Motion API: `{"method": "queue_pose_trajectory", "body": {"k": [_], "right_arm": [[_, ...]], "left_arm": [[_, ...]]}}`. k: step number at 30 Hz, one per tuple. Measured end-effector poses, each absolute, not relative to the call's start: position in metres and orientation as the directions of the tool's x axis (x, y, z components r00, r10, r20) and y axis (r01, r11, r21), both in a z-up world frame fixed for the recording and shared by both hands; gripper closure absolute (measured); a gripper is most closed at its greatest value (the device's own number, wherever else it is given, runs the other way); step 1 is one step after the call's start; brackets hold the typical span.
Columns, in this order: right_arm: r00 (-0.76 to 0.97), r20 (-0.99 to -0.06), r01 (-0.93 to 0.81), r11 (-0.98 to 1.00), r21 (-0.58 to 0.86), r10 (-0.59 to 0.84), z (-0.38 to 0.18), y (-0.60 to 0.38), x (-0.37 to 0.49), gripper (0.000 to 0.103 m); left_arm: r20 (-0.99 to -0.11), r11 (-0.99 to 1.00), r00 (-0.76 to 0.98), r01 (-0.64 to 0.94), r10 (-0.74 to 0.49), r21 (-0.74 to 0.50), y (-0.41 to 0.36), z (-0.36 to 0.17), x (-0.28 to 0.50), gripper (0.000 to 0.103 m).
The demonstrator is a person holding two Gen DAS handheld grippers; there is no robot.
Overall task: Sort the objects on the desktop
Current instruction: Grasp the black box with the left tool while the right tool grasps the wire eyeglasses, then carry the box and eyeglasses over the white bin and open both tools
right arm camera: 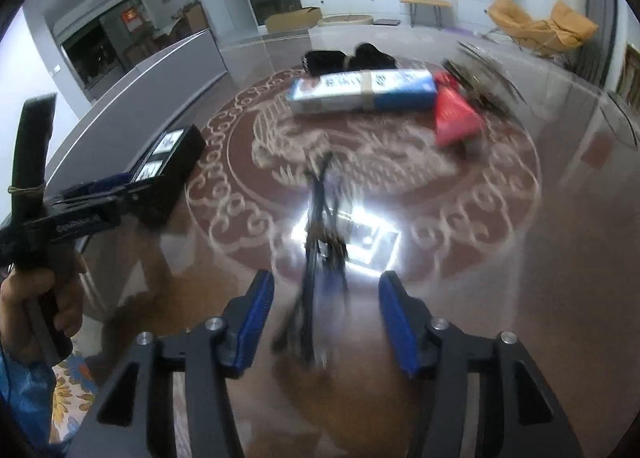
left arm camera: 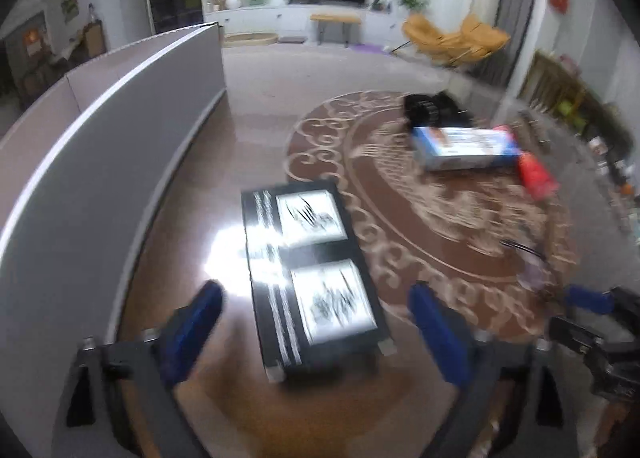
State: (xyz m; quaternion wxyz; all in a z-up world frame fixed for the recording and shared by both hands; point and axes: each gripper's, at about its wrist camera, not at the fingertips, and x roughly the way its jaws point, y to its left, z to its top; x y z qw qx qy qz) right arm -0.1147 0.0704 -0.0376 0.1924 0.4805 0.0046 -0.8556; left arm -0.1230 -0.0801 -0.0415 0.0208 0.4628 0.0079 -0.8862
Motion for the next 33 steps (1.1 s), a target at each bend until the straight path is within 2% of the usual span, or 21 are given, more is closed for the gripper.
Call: {"method": "queue_pose_trajectory", "body": {"k": [1,3,4,5,6,7,14,18,25,29,33], "right_arm": [[-0.447,-0.835,0.336,-0.926,0.174,-0.319,-0.038,0.066,-0.123,0.036],[-0.429,-0.848,0.339,-0.925,0.170,-0.313,-0.043,0.056,-0.142,0.035],[-0.427,-0.849,0.353,-0.922,0.159,-0.310,-0.043,0.051,-0.147,0.046],[-0.419,-0.856,0.360,-0.921,0.149,-0.302,-0.043,0.048,-0.148,0.060],[-0.424,-0.868,0.352,-0.930,0.103,-0.257,-0.043,0.047,-0.148,0.086],[-0.420,-0.870,0.349,-0.931,0.110,-0.260,-0.042,0.048,-0.146,0.087],[-0.412,-0.870,0.312,-0.939,0.146,-0.272,-0.035,0.081,-0.113,0.090],[-0.415,-0.874,0.298,-0.945,0.134,-0.254,-0.037,0.092,-0.104,0.090],[-0.447,-0.850,0.293,-0.943,0.157,-0.280,-0.008,0.091,-0.099,0.090],[-0.474,-0.801,0.343,-0.914,0.215,-0.366,0.033,0.059,-0.108,0.090],[-0.485,-0.716,0.472,-0.839,0.269,-0.503,0.093,-0.019,-0.120,0.090]], "left_arm": [[-0.826,-0.998,-0.561,0.056,-0.057,0.031,-0.081,-0.044,-0.129,0.002],[-0.840,-0.994,-0.532,0.067,-0.108,0.085,-0.082,-0.053,-0.144,0.003],[-0.839,-0.996,-0.536,0.054,-0.091,0.073,-0.084,-0.055,-0.146,0.011],[-0.830,-0.999,-0.557,0.034,-0.028,0.011,-0.089,-0.055,-0.145,0.035],[-0.823,-0.999,-0.567,0.033,-0.026,0.008,-0.091,-0.052,-0.143,0.044],[-0.822,-0.999,-0.568,0.032,-0.046,0.034,-0.091,-0.050,-0.140,0.045],[-0.793,-0.996,-0.603,-0.036,0.087,-0.082,-0.094,-0.045,-0.085,0.045],[-0.777,-0.993,-0.619,-0.051,0.116,-0.107,-0.091,-0.043,-0.056,0.045],[-0.715,-0.982,-0.676,-0.084,0.179,-0.166,-0.097,0.003,-0.022,0.045],[-0.666,-0.972,-0.717,-0.071,0.207,-0.225,-0.131,0.051,-0.011,0.045],[-0.651,-0.979,-0.748,0.011,0.126,-0.202,-0.193,0.088,-0.005,0.045]]}}
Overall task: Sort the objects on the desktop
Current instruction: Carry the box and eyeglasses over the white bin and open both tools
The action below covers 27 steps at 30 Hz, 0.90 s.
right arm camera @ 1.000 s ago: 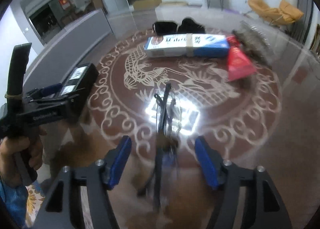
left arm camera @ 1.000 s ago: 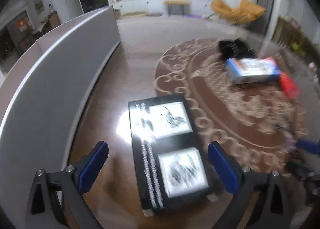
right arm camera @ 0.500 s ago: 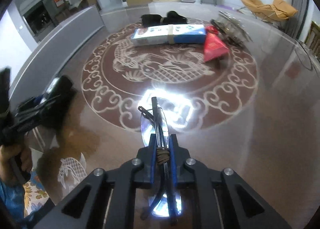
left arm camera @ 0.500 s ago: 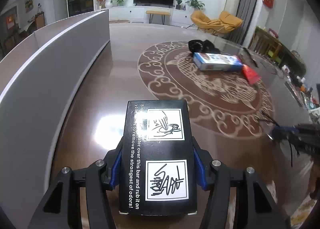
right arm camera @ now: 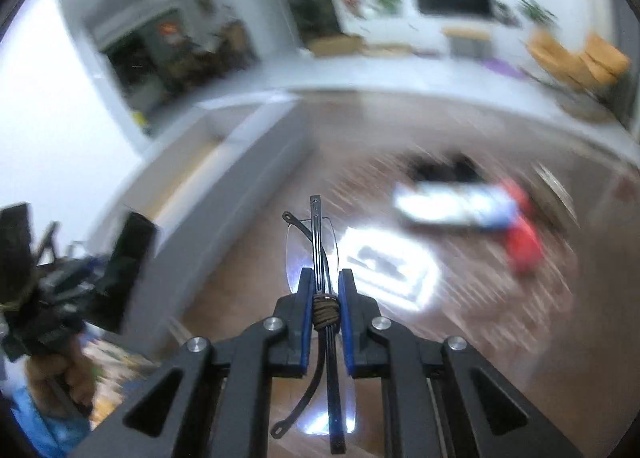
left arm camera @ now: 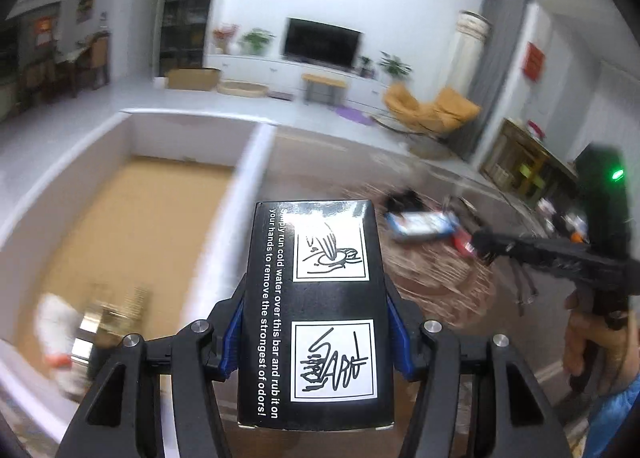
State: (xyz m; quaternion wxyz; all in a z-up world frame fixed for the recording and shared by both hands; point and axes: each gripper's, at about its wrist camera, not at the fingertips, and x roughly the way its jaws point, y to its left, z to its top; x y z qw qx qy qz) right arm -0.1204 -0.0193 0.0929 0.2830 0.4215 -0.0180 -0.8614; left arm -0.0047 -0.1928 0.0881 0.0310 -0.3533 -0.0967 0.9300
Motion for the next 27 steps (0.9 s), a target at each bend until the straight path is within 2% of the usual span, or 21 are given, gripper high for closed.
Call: {"method": "queue_pose_trajectory", "body": {"k": [3,7,12,15,16,17,18,19,21,24,27], "right_arm": [[-0.425,-0.651,0.583,-0.740,0.335,-0.629,0.130,-0.102,-0.126,0.090],[-0.338,-0.612,0.677,-0.637,0.370,-0.715,0.145,-0.196,-0.126,0.090],[-0.239,-0.655,0.716,-0.586,0.380,-0.717,0.111,-0.280,-0.127,0.090],[-0.198,-0.690,0.696,-0.596,0.401,-0.696,0.083,-0.297,-0.128,0.088],[-0.191,-0.708,0.684,-0.609,0.401,-0.680,0.071,-0.301,-0.130,0.083],[-0.180,-0.720,0.673,-0.618,0.406,-0.670,0.062,-0.303,-0.131,0.078],[-0.168,-0.729,0.653,-0.628,0.422,-0.664,0.053,-0.303,-0.133,0.062],[-0.169,-0.728,0.642,-0.635,0.430,-0.664,0.050,-0.300,-0.133,0.045],[-0.197,-0.709,0.634,-0.640,0.435,-0.677,0.053,-0.291,-0.131,0.033],[-0.244,-0.661,0.634,-0.632,0.445,-0.710,0.071,-0.264,-0.128,0.027],[-0.338,-0.634,0.643,-0.663,0.384,-0.695,0.087,-0.229,-0.119,0.012]], "left_arm": [[-0.676,-0.983,-0.737,0.122,0.001,-0.136,-0.249,0.094,-0.007,0.045],[-0.746,-0.962,-0.656,0.262,-0.115,-0.083,-0.324,0.075,-0.019,0.045],[-0.823,-0.941,-0.546,0.335,-0.155,-0.045,-0.370,0.038,-0.027,0.045],[-0.846,-0.932,-0.507,0.361,-0.165,-0.034,-0.383,0.025,-0.027,0.045],[-0.852,-0.927,-0.495,0.374,-0.169,-0.033,-0.386,0.021,-0.027,0.044],[-0.855,-0.924,-0.490,0.381,-0.171,-0.034,-0.388,0.020,-0.026,0.039],[-0.856,-0.921,-0.487,0.388,-0.171,-0.037,-0.389,0.020,-0.025,0.032],[-0.854,-0.917,-0.491,0.396,-0.173,-0.042,-0.389,0.020,-0.023,0.019],[-0.837,-0.917,-0.515,0.398,-0.185,-0.042,-0.384,0.023,-0.020,0.015],[-0.802,-0.915,-0.556,0.403,-0.220,-0.029,-0.373,0.035,-0.012,0.015],[-0.748,-0.928,-0.626,0.371,-0.219,-0.039,-0.350,0.055,0.001,0.015]]}}
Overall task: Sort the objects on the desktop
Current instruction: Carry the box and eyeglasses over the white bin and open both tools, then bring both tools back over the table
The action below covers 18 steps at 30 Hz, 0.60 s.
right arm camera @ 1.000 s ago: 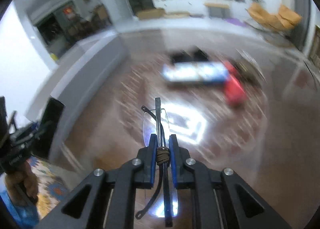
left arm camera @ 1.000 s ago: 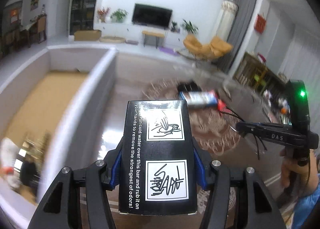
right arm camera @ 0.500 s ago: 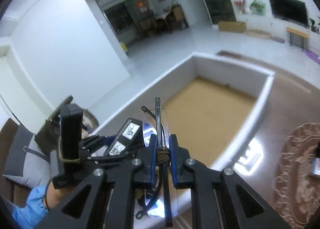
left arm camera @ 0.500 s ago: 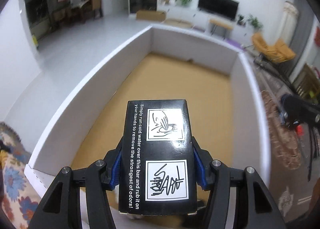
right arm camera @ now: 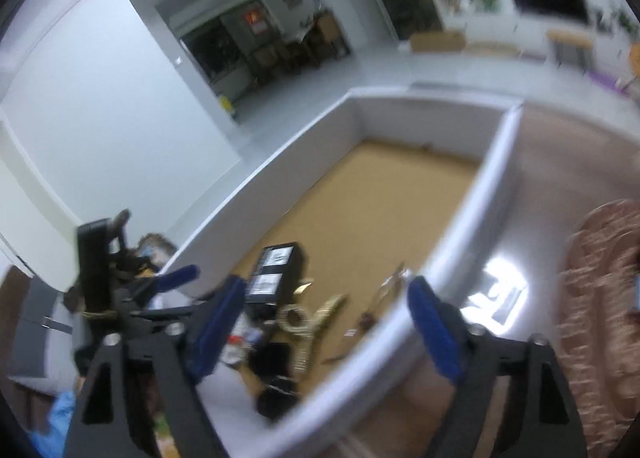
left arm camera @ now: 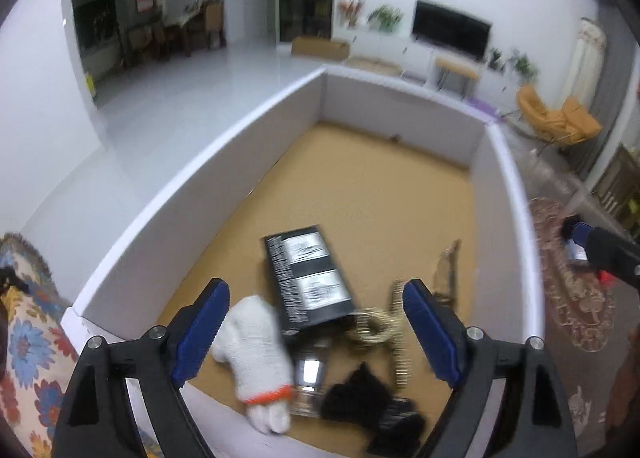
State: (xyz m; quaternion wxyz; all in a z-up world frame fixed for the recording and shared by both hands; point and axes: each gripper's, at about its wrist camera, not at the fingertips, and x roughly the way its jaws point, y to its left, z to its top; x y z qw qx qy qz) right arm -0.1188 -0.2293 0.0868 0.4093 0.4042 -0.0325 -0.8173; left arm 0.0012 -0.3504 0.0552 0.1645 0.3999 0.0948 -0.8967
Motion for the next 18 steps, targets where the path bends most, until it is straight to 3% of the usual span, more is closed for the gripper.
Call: {"method": "queue_pose_trajectory", "body": {"k": [3,9,13,18], "right_arm": [[-0.483,-0.644,0.629,-0.747,0.216,-0.593,0.083,-0.174,-0.105,0.004],[-0.612,-0.746,0.455,-0.888,-0.061,-0.262,0.021,-0.043,-0.091,0.004],[-0.603,-0.788,0.335,-0.936,-0.111,-0.123,-0.011,0.035,-0.088,0.004],[-0.592,-0.804,0.222,-0.971,-0.091,-0.060,-0.020,0.109,-0.077,0.004]], "left_arm": [[-0.695,-0.956,-0.694,0.292,-0.185,-0.037,-0.310,0.080,0.010,0.014],[-0.595,-0.995,-0.801,0.100,-0.065,-0.026,-0.196,0.112,0.019,0.000],[-0.607,-0.999,-0.794,0.007,0.024,-0.049,-0.130,0.102,0.009,0.000],[-0.646,-0.998,-0.761,-0.043,0.064,-0.049,-0.072,0.072,-0.012,0.000]]}}
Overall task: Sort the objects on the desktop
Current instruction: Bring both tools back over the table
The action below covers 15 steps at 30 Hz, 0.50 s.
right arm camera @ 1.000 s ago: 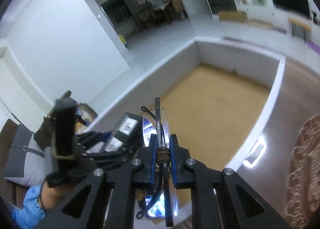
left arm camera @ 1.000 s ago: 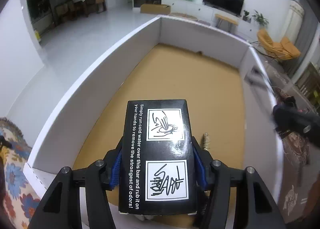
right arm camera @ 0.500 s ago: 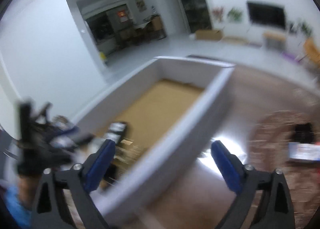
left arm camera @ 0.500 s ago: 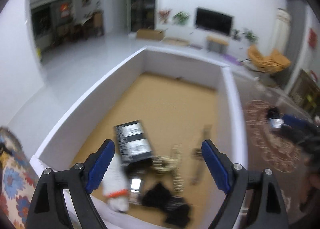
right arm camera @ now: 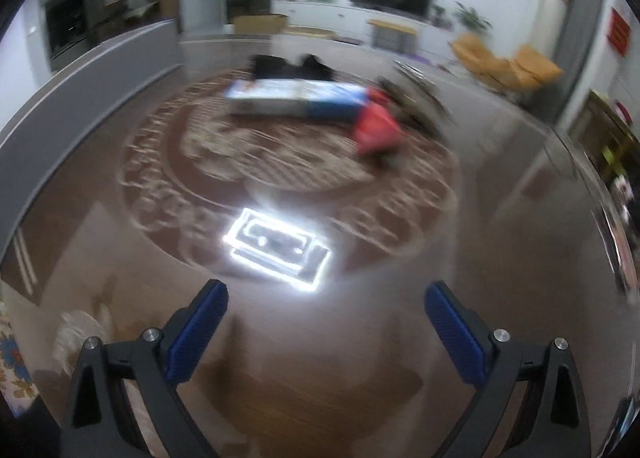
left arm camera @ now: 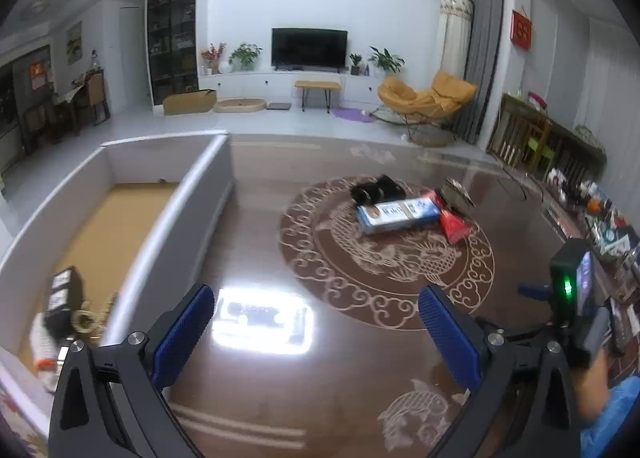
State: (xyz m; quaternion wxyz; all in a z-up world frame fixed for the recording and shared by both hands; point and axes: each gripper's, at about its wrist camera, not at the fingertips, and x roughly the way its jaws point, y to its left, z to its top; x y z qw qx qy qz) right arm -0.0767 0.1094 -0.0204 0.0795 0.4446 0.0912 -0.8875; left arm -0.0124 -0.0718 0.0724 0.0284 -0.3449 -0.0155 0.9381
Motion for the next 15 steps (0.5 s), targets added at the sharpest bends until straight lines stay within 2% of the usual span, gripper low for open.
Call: {"method": "queue_pose_trajectory", "body": {"k": [7,15], "right_arm": [[-0.587,-0.808,0.168,-0.984,-0.055,-0.055,-0.024,0.131,-0.070,0.004],[-0.572,-0.817,0.141,-0.990,-0.010,-0.073,-0.026,0.142,-0.070,0.000]], "left_arm": [[-0.702,-0.999,-0.711,-0.041,0.040,-0.016,-0.033,0.015,-0.050,0.000],[-0.806,-0.990,-0.591,-0.126,0.023,0.065,-0.004,-0.055,-0.091,0.000]]}}
